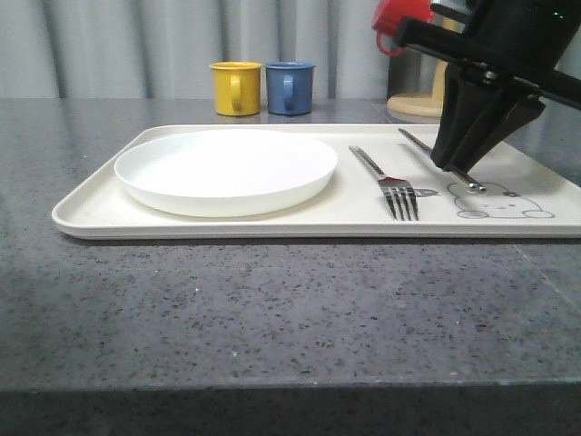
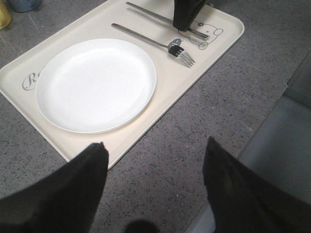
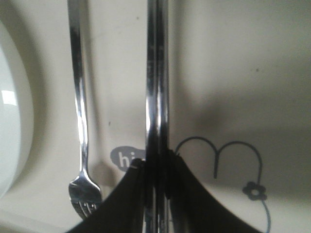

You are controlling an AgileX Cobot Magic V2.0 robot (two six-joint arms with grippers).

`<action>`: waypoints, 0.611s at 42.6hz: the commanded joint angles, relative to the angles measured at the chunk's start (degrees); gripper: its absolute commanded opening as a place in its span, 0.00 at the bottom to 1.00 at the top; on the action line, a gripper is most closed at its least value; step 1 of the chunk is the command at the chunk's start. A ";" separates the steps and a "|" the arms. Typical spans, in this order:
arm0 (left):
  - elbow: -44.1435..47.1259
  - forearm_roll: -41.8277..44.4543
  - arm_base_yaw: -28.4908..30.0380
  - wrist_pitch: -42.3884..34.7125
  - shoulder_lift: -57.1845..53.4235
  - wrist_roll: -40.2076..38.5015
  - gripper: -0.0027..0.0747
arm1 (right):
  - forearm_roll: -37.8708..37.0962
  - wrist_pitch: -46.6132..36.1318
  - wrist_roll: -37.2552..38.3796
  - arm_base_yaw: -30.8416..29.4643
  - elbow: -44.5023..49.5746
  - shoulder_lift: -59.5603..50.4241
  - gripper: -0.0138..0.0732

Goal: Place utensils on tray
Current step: 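Carry the chopsticks onto the tray beside the fork and release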

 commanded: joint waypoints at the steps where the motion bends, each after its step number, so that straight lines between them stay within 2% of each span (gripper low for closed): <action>1: -1.41 -0.71 -0.02 -4.25 -0.25 -0.83 0.59 | 0.98 -0.79 0.07 0.07 -1.87 -2.19 0.35; 4: -1.41 -0.71 -0.02 -4.25 -0.25 -0.83 0.59 | 0.85 -0.79 0.07 0.07 -1.87 -2.19 0.45; 7: -1.41 -0.71 -0.02 -4.25 -0.25 -0.83 0.59 | 0.56 -0.79 0.07 0.07 -1.87 -2.18 0.50; 18: -1.41 -0.71 -0.02 -4.25 -0.25 -0.83 0.59 | 0.07 -1.67 -0.66 0.07 -1.87 -2.18 0.50; 26: -1.41 -0.71 -0.02 -4.25 -0.25 -0.83 0.59 | -3.97 -0.34 -7.00 0.07 -1.92 -5.98 0.50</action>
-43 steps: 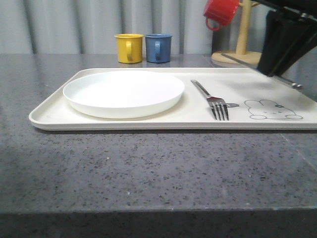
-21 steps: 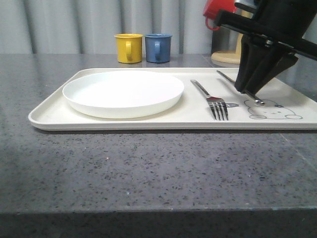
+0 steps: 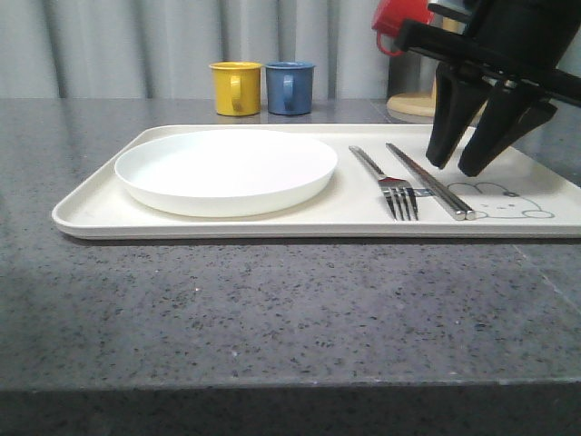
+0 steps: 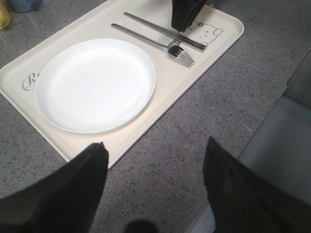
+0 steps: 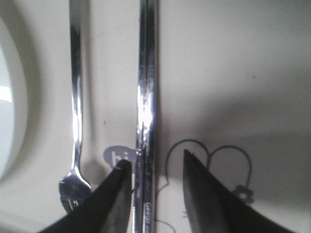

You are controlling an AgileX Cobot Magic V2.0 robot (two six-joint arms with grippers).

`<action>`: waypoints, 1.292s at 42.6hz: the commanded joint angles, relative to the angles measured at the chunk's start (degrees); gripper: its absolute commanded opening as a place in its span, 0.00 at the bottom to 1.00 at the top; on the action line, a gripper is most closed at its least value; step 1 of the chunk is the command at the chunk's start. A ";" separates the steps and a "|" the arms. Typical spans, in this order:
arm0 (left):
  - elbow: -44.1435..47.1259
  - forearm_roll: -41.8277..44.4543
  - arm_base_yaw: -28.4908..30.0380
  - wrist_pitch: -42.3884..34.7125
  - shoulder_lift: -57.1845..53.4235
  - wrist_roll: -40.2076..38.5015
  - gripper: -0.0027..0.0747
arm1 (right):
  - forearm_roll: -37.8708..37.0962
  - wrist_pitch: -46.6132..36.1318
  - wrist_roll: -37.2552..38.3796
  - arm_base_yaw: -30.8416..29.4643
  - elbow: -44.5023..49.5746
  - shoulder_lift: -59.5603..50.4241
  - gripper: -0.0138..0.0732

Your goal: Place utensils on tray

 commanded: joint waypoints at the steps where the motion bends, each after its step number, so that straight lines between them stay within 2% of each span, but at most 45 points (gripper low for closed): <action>1: -1.41 -0.71 -0.02 -4.13 -0.25 -0.83 0.59 | -3.35 0.79 -4.09 -0.05 -1.92 -6.09 0.50; 7: -1.41 -0.71 -0.02 -4.14 -0.25 -0.83 0.59 | -12.00 5.37 -5.53 -0.69 -1.92 -12.18 0.50; 12: -1.41 -0.71 -0.02 -4.14 -0.25 -0.83 0.59 | -16.82 6.96 -5.53 -4.42 -1.75 -16.71 0.50; 23: -1.41 -0.71 -0.02 -4.14 -0.25 -0.83 0.59 | -17.46 7.06 -7.04 -19.10 -1.37 -17.54 0.50; 30: -1.41 -0.71 -0.02 -4.14 -0.25 -0.83 0.59 | -17.46 4.74 -7.35 -24.78 -1.37 -14.68 0.50; 46: -1.41 -0.71 -0.02 -4.14 -0.25 -0.83 0.59 | -18.91 -4.88 -8.38 -26.51 -1.61 -6.25 0.50; 55: -1.41 -0.71 -0.02 -4.14 -0.25 -0.83 0.59 | -21.33 -4.14 -8.38 -26.51 -2.79 -1.26 0.50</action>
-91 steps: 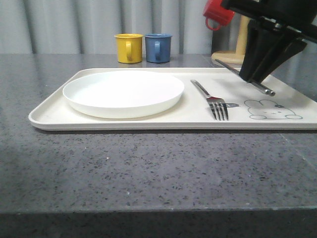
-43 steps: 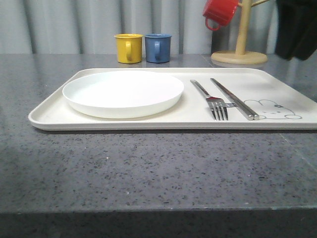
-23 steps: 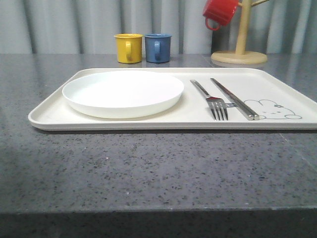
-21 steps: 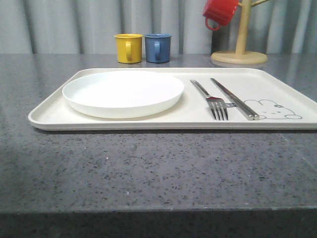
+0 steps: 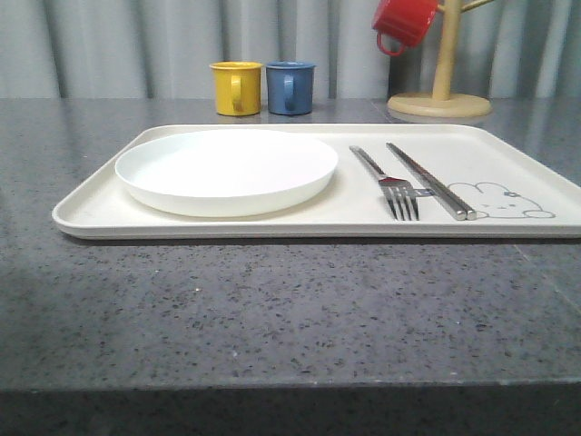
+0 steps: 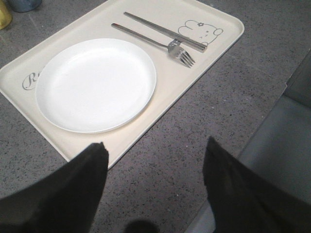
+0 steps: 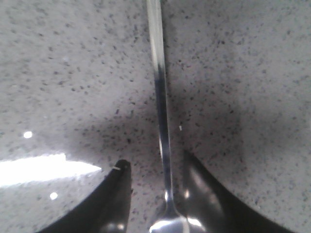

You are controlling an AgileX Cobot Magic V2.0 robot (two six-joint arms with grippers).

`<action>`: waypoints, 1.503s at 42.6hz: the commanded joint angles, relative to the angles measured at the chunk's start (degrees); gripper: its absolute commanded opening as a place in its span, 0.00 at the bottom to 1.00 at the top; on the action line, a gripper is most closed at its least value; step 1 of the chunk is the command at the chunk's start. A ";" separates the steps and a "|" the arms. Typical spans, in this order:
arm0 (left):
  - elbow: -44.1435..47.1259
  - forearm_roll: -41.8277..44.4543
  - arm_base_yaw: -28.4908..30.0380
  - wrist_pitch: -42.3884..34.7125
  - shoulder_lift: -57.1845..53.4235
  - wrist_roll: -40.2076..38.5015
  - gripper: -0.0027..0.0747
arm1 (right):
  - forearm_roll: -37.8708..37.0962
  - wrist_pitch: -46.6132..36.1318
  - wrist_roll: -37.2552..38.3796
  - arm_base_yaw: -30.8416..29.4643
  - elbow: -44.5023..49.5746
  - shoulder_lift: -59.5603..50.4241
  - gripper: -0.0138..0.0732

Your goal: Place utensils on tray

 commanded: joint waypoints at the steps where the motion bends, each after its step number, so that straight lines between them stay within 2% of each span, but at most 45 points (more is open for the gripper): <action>1: -1.41 -0.71 -0.02 -4.14 -0.25 -0.83 0.59 | -1.61 -0.90 -0.51 -0.40 -2.64 -0.23 0.50; 13: -1.41 -0.71 -0.02 -4.14 -0.25 -0.83 0.59 | -1.89 0.14 -0.51 -0.40 -3.29 2.69 0.47; 15: -1.41 -0.71 -0.02 -4.14 -0.25 -0.83 0.59 | -1.89 0.14 -0.51 -0.40 -3.29 2.69 0.43; 22: -1.41 -0.71 -0.02 -4.14 -0.25 -0.83 0.59 | -1.89 1.01 -0.51 -0.40 -3.29 2.69 0.18; 27: -1.41 -0.71 -0.02 -4.14 -0.25 -0.83 0.59 | -1.89 1.43 -0.51 -0.40 -3.78 2.60 0.10; 35: -1.41 -0.71 -0.02 -4.14 -0.25 -0.83 0.59 | -0.04 4.45 -0.51 1.84 -6.39 0.12 0.10; 43: -1.41 -0.71 -0.02 -4.25 -0.25 -0.83 0.59 | 2.22 8.08 -0.51 9.39 -7.86 -4.67 0.10; 49: -1.41 -0.71 -0.02 -4.25 -0.25 -0.83 0.59 | 7.26 9.67 -0.51 16.01 -7.86 -5.97 0.10; 57: -1.41 -0.71 -0.02 -4.25 -0.25 -0.83 0.59 | 16.18 8.65 -0.45 21.62 -7.86 -4.20 0.10; 64: -1.41 -0.71 -0.02 -4.25 -0.25 -0.83 0.59 | 17.96 5.57 4.19 22.76 -7.86 -0.70 0.10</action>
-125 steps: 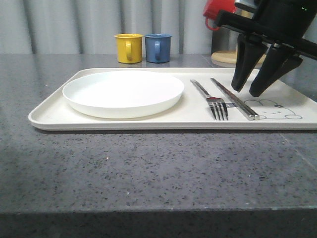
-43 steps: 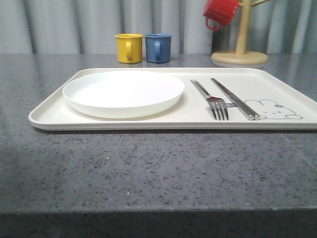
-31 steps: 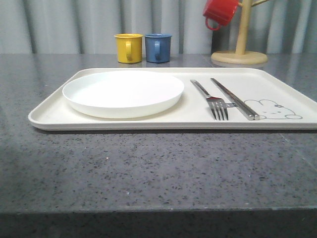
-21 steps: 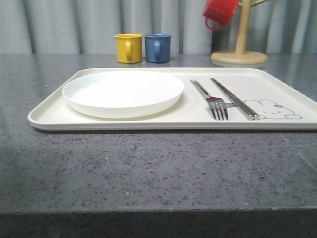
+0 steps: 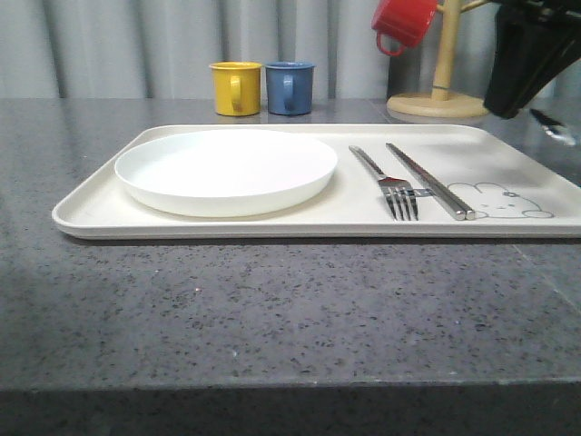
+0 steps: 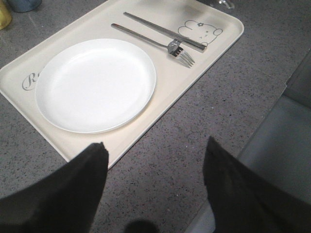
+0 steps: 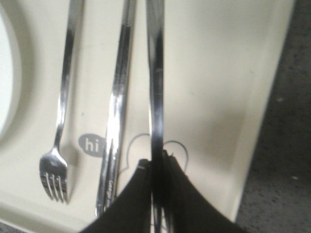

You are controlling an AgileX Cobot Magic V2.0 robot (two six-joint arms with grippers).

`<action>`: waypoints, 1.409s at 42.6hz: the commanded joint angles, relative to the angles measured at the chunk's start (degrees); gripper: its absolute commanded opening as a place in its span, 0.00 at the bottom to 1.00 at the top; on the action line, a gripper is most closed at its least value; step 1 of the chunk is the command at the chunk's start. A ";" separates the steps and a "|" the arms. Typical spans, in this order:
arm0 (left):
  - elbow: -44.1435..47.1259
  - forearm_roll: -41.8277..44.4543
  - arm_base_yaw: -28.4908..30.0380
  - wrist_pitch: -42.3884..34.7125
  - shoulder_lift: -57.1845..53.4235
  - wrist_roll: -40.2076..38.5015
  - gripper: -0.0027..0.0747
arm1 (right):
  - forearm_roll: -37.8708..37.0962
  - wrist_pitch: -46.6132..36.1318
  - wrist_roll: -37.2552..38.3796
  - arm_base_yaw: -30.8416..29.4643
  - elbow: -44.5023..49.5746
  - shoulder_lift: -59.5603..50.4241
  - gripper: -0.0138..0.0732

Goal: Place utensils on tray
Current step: 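Grasp the spoon with the right gripper and place it beside the chopsticks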

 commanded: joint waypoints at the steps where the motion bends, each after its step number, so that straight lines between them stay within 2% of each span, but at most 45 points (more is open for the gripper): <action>1: -1.41 -0.71 -0.02 -4.25 -0.25 -0.83 0.59 | 1.11 -3.82 3.38 0.01 -1.82 -0.20 0.10; 10: -1.41 -0.71 -0.02 -4.25 -0.25 -0.83 0.59 | 0.51 -4.33 6.22 0.01 -1.82 3.32 0.13; 13: -1.41 -0.71 -0.02 -4.25 -0.25 -0.83 0.59 | 0.27 -4.06 7.22 0.01 -1.82 3.85 0.19; 18: -1.41 -0.71 -0.02 -4.25 -0.25 -0.83 0.59 | 0.21 -3.56 7.30 0.01 -1.82 3.85 0.37; 21: -1.41 -0.71 -0.02 -4.25 -0.25 -0.83 0.59 | -0.26 -3.56 7.25 0.01 -1.82 3.72 0.43; 29: -1.41 -0.71 -0.02 -4.25 -0.25 -0.83 0.59 | -2.63 -2.88 6.62 0.01 -1.82 1.93 0.42; 35: -1.41 -0.71 -0.02 -4.25 -0.25 -0.83 0.59 | -2.81 -1.56 4.58 0.07 -1.82 -2.85 0.42; 42: -1.41 -0.71 -0.02 -4.25 -0.25 -0.83 0.59 | -4.37 -0.14 0.27 2.81 -0.38 -10.98 0.42; 49: -1.41 -0.71 -0.02 -4.25 -0.25 -0.83 0.59 | -6.62 -0.14 -2.01 5.45 4.88 -20.74 0.42; 60: -1.41 -0.71 -0.02 -4.25 -0.25 -0.83 0.59 | -8.31 -0.21 -2.13 5.52 15.16 -35.99 0.42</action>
